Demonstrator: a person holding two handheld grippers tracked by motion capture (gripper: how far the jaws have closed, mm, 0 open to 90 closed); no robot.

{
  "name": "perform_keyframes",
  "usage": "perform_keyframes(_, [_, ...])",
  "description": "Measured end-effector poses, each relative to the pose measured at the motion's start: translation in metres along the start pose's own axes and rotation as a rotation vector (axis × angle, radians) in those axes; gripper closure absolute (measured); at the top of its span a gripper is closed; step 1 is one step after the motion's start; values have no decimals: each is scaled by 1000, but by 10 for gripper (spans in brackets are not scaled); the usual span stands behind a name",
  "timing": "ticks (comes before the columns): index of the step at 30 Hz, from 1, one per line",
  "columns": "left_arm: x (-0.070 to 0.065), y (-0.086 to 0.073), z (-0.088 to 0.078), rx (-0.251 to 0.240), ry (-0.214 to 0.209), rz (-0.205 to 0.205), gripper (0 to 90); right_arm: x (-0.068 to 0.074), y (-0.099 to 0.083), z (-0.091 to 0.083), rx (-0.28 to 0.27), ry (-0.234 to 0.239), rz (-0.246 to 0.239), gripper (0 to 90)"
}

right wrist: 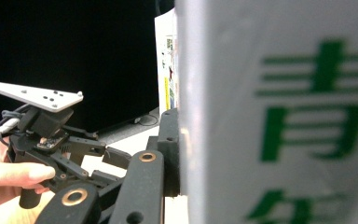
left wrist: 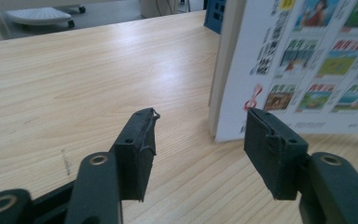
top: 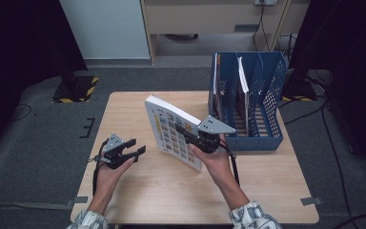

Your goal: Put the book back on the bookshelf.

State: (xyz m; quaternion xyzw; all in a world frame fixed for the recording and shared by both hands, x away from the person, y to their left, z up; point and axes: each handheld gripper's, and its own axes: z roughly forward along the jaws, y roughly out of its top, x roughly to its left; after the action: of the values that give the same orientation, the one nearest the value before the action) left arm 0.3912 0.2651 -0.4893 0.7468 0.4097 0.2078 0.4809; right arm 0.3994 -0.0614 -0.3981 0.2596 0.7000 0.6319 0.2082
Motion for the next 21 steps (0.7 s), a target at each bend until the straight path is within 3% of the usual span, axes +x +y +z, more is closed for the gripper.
perform_keyframes(12, [4,-11,14,133,46,-26,152,-8,4,-8,-15,-33,5,737])
perform_keyframes(21, [5,-15,20,199,64,-42,94,-9,8,-13,-27,-40,9,737])
